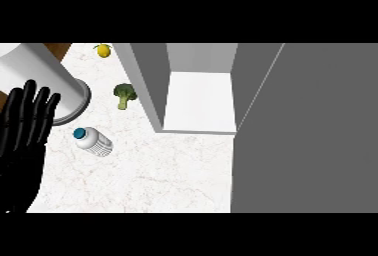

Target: Pick up the bottled water, place it into the cabinet and close the cabinet

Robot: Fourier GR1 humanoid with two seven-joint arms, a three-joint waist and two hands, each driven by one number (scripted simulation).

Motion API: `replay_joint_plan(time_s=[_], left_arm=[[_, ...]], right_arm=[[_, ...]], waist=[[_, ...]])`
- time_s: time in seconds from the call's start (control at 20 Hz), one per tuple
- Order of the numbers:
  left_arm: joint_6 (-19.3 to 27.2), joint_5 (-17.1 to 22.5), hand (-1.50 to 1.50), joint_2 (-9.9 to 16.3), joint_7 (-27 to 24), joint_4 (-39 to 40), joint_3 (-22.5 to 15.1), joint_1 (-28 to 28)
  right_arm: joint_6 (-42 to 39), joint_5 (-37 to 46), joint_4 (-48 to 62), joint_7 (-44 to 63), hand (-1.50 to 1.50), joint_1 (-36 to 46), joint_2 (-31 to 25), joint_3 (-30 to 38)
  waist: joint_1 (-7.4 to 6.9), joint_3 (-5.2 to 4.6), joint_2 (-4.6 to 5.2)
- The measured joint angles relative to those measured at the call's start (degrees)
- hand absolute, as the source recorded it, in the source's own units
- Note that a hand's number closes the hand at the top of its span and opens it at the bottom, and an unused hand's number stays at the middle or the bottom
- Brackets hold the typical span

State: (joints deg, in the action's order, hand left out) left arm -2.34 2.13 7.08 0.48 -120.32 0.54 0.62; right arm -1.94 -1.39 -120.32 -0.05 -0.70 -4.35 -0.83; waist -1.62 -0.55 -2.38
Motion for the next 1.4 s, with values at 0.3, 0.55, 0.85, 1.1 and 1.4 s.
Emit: replay_joint_plan(time_s=[0.3,0.55,0.85,1.1,1.4], left_arm=[[-7.0,11.7,-1.50,5.8,-2.8,4.5,10.8,-1.5],[-6.4,22.0,-1.50,5.8,5.0,6.2,15.6,0.1],[-5.1,32.6,-1.50,10.1,15.4,0.3,23.0,1.9],[-5.3,39.7,-1.50,13.2,20.5,-2.5,29.6,3.3],[-5.3,43.2,-1.50,13.4,24.8,-6.3,33.2,5.8]], right_arm=[[-1.1,1.1,-5.8,0.7,-1.50,-4.5,-0.4,-1.9],[-4.6,-4.0,-10.1,5.1,-1.50,-8.1,-0.2,-6.6],[-3.8,-1.8,-17.1,10.6,-1.50,-11.5,1.0,-13.3],[-2.4,1.1,-21.3,14.4,-1.50,-12.7,1.7,-18.1],[0.2,3.0,-21.6,16.3,-1.50,-12.8,2.9,-24.2]], waist=[[1.49,0.39,1.78],[1.44,0.50,2.04],[1.38,0.53,2.14],[1.37,0.52,2.17],[1.48,0.54,2.20]])
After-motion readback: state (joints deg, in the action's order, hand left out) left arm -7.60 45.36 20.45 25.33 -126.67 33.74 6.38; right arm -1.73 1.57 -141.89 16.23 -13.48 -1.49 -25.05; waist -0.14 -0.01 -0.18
